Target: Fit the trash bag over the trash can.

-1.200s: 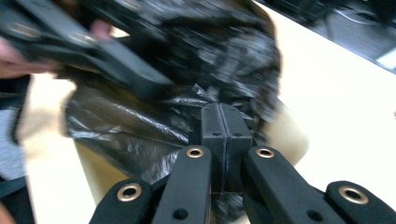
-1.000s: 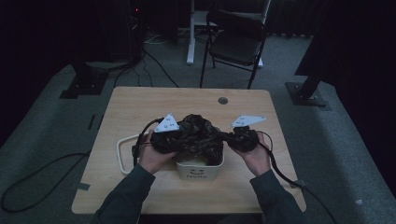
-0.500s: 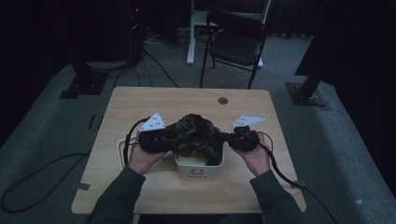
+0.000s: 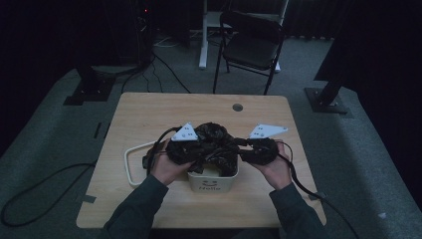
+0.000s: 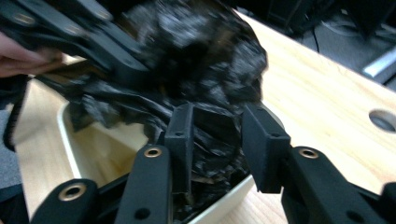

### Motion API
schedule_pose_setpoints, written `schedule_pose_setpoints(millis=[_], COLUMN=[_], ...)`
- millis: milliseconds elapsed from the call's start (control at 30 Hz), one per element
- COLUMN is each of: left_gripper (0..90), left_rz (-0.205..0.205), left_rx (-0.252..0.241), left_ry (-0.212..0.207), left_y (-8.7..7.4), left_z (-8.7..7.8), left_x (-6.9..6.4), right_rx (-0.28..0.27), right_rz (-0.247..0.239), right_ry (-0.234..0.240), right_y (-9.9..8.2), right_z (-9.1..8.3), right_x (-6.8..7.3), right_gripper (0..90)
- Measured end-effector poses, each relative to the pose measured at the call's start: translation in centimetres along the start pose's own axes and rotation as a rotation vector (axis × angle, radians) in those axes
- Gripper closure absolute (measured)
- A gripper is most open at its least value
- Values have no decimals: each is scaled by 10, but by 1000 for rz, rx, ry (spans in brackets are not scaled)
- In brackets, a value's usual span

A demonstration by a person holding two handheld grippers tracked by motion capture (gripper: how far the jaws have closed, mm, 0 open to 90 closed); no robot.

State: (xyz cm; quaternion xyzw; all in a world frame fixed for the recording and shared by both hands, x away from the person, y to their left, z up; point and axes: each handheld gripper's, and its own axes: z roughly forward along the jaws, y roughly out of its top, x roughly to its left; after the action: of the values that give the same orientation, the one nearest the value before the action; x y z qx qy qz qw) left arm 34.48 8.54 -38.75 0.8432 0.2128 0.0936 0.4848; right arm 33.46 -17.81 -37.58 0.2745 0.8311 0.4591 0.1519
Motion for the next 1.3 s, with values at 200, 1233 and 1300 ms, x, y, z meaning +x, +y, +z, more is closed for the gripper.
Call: schedule_pose_setpoints(millis=[200, 1233, 1300], left_gripper=[866, 720, 714], left_rz=[-8, -79, -94], left_rx=[5, -49, -62], left_ry=[-4, 61, 72], left_y=[3, 0, -2], left_z=[9, -17, -24], left_x=[0, 17, 21], right_rx=[-23, 71, 70], right_rz=[-35, 89, 115], right_ry=[25, -46, -52], right_y=[3, -11, -13], right_z=[-7, 17, 17], right_x=[8, -16, -20], right_gripper=[585, 895, 895])
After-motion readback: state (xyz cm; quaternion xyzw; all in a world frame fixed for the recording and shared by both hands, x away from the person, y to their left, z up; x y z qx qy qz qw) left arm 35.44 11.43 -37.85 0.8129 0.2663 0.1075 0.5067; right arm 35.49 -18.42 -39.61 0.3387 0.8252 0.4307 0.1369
